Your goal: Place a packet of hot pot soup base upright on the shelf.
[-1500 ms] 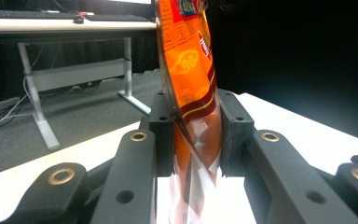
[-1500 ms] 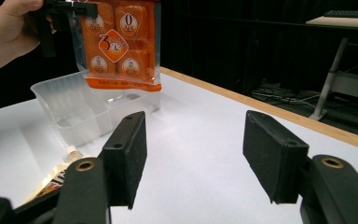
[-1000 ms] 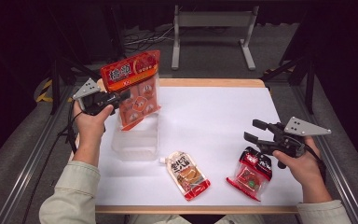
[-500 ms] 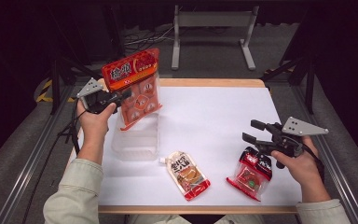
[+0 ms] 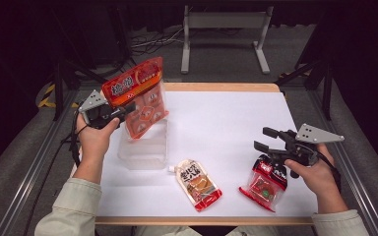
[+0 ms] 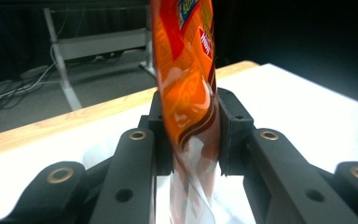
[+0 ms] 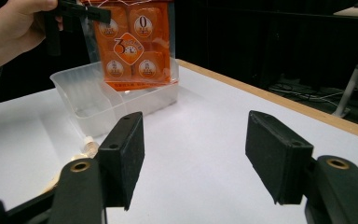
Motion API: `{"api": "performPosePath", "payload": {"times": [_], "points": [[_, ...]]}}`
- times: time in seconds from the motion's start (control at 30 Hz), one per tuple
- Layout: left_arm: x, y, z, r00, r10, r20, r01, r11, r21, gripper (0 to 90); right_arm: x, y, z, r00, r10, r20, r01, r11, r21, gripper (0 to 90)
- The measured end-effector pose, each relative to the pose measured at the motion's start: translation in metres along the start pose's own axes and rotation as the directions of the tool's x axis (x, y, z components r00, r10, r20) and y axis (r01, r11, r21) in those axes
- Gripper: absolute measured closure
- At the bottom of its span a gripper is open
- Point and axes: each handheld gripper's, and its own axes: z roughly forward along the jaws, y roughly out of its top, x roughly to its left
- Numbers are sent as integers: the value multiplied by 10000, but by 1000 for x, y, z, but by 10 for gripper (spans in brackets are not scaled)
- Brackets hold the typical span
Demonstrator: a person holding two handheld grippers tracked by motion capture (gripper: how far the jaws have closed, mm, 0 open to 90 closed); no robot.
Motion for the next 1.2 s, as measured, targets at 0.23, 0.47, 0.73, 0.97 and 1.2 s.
{"api": "performPosePath", "payload": {"times": [0.23,0.47,0.73,0.97,1.2], "points": [[5,-4,10,9998,-152,-156,163,9969,764,715,1,1,-1,10000,-23,-20,23,10000,0,385],[8,-11,25,9996,-245,136,230,9946,1013,715,0,0,-2,10000,-14,-50,14,10000,-11,382],[19,-18,26,9985,-383,388,348,9954,892,715,2,-1,1,10000,-29,-77,30,9999,111,380],[42,-28,26,9903,-1363,287,1336,9878,796,714,1,-1,2,10000,21,-88,-21,10000,44,376],[36,-24,26,9913,-1250,409,1218,9899,726,708,0,-3,6,9999,28,-123,-26,9999,141,370]]}}
